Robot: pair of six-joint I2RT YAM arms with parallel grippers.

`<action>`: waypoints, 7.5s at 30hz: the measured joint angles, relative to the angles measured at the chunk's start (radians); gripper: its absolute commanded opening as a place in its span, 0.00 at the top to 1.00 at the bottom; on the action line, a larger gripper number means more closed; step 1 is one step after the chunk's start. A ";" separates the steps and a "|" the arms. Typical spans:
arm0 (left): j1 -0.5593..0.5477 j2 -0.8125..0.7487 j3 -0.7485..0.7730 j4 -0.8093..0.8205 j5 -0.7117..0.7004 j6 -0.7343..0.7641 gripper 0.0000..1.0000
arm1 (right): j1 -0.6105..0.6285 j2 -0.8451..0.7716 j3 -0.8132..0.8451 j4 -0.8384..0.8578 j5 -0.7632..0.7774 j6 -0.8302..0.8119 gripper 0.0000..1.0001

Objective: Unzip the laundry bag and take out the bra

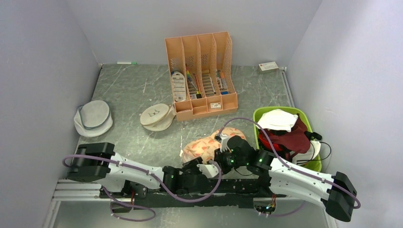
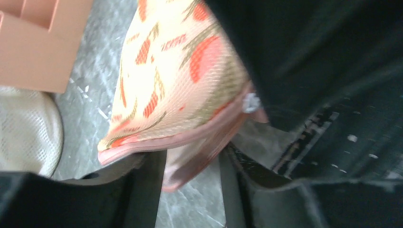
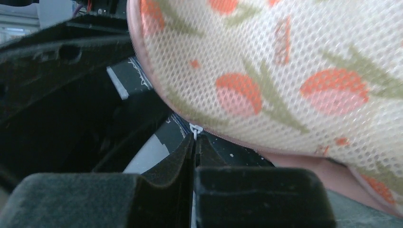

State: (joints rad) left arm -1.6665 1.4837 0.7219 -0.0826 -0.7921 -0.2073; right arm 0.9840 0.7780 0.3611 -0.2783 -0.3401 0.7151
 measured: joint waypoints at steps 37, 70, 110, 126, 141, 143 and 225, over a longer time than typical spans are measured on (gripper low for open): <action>0.094 -0.133 -0.047 -0.404 -0.214 -0.644 0.42 | -0.363 0.165 0.092 0.079 0.504 -0.159 1.00; 0.328 0.016 0.112 0.137 0.272 0.097 0.85 | -0.354 0.034 0.095 0.031 -0.090 -0.245 1.00; 0.283 -0.175 -0.249 0.512 0.459 0.513 0.80 | -0.561 0.078 0.202 0.122 0.212 -0.206 0.24; 0.338 -0.481 -0.207 0.322 0.636 0.209 0.01 | -0.434 0.091 0.267 -0.039 0.074 -0.377 0.20; 1.094 -0.723 -0.048 -0.204 0.468 -0.255 0.03 | 0.412 0.495 0.439 -0.050 0.607 -0.504 0.20; 1.173 -0.721 -0.040 -0.231 0.503 -0.272 0.03 | 0.482 0.585 0.494 -0.069 0.697 -0.532 0.22; 1.259 -0.820 -0.094 -0.355 0.808 -0.382 0.03 | -0.125 0.636 0.916 -0.189 0.651 -0.590 0.09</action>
State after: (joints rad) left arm -0.4072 0.6640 0.6281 -0.4374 0.0162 -0.5892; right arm 0.8589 1.4139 1.2774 -0.4675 0.3111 0.1253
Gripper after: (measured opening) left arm 0.972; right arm 0.974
